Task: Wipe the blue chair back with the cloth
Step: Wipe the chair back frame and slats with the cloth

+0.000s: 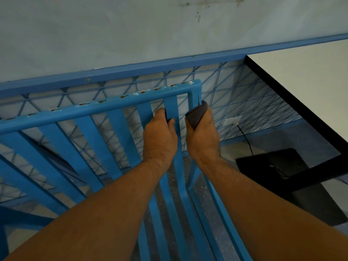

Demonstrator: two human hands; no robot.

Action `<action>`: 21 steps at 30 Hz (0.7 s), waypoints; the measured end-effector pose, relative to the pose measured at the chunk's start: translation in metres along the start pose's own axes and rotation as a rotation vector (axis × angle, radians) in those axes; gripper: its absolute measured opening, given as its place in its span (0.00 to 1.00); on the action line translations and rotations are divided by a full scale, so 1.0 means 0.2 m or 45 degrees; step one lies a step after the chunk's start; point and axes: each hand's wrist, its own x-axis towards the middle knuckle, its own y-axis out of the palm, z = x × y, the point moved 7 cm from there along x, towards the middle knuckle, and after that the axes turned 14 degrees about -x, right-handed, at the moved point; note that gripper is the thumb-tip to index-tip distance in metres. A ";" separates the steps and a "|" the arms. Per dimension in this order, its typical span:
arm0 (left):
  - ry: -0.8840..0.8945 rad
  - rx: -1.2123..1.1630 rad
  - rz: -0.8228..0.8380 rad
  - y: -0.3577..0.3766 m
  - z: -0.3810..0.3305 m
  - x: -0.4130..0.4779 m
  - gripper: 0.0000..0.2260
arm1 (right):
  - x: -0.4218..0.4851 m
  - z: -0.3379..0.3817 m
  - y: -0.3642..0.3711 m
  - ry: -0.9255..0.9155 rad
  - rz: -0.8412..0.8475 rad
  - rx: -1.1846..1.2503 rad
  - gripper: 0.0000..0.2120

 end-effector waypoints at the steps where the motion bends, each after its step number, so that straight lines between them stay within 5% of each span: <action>1: 0.004 -0.003 -0.001 0.00 0.00 0.00 0.05 | -0.01 0.00 0.00 -0.018 -0.042 0.026 0.30; 10: 0.003 -0.013 -0.007 0.00 0.01 0.00 0.05 | -0.08 -0.05 0.00 0.018 -0.143 0.131 0.28; 13: -0.005 -0.023 0.006 0.01 0.01 0.00 0.06 | -0.15 -0.12 0.03 0.075 -0.095 -0.041 0.27; 21: -0.036 -0.022 0.008 0.01 0.00 0.00 0.06 | -0.24 -0.08 0.07 0.005 0.072 -0.383 0.49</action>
